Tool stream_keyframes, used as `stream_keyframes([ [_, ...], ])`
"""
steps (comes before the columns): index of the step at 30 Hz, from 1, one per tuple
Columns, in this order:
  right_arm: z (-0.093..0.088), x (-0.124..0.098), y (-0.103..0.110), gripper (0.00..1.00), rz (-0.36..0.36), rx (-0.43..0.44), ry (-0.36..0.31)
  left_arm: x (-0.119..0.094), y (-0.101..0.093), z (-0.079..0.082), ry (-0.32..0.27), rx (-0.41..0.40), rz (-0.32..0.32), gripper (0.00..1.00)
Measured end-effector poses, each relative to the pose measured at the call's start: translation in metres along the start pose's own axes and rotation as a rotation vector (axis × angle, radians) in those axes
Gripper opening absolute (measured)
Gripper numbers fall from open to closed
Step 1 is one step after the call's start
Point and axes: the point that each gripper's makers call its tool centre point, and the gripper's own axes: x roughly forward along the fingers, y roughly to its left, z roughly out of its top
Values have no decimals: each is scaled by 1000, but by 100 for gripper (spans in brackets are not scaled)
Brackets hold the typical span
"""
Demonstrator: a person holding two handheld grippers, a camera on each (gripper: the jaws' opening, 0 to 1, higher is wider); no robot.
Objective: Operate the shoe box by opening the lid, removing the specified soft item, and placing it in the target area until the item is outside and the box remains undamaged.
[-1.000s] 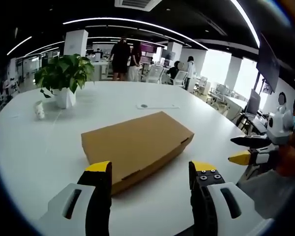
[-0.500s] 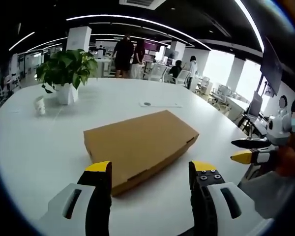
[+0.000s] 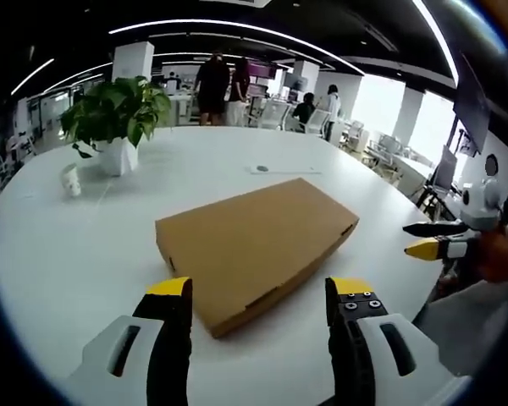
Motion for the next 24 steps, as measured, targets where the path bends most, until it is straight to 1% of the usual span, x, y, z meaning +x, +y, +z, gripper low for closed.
stream_keyframes([
  [4,-1,8,0,73,7,-1,6,3,7,-6,18,0,10,66],
  [12,-7,25,1,73,26,-8,30,6,19,-14,33,-15,27,66],
  [24,1,61,1,69,53,-44,44,17,29,-33,75,-21,27,66],
])
